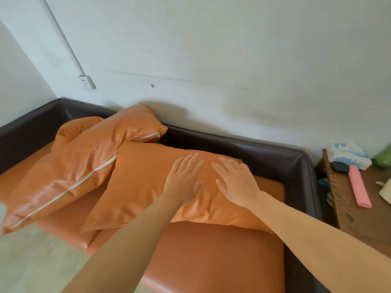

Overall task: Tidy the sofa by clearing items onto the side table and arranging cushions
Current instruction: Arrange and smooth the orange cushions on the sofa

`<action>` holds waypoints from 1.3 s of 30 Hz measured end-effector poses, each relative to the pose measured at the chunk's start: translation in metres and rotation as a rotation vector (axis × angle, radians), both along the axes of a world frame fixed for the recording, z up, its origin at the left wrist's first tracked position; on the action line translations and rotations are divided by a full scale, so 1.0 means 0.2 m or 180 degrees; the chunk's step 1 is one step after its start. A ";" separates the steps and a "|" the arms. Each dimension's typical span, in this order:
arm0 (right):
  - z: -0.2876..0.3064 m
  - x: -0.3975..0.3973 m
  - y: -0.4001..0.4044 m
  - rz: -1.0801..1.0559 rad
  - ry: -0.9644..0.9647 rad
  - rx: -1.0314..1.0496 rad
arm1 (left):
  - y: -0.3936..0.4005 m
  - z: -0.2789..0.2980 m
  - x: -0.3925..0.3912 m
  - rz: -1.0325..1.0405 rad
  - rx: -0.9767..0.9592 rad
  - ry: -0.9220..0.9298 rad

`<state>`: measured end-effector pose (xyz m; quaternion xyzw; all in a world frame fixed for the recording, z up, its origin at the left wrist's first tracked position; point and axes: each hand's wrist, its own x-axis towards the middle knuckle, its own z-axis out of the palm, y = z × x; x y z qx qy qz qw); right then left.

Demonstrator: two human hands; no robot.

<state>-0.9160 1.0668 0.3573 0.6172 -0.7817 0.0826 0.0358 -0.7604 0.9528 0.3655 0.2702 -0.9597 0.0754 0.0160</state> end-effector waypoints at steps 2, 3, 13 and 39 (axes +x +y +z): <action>0.01 0.11 -0.10 0.0022 0.0010 0.0037 | -0.08 0.00 0.10 0.0047 -0.0008 0.0028; 0.01 0.16 -0.15 0.0039 0.0014 0.0055 | -0.12 0.00 0.16 0.0065 -0.0011 0.0042; -0.03 0.65 -0.61 0.0308 -0.0166 0.0304 | -0.56 0.00 0.72 0.0051 0.0140 -0.0119; -0.54 0.71 -0.89 0.0674 -0.0028 0.1377 | -0.83 -0.48 0.92 0.0076 0.0795 -0.0910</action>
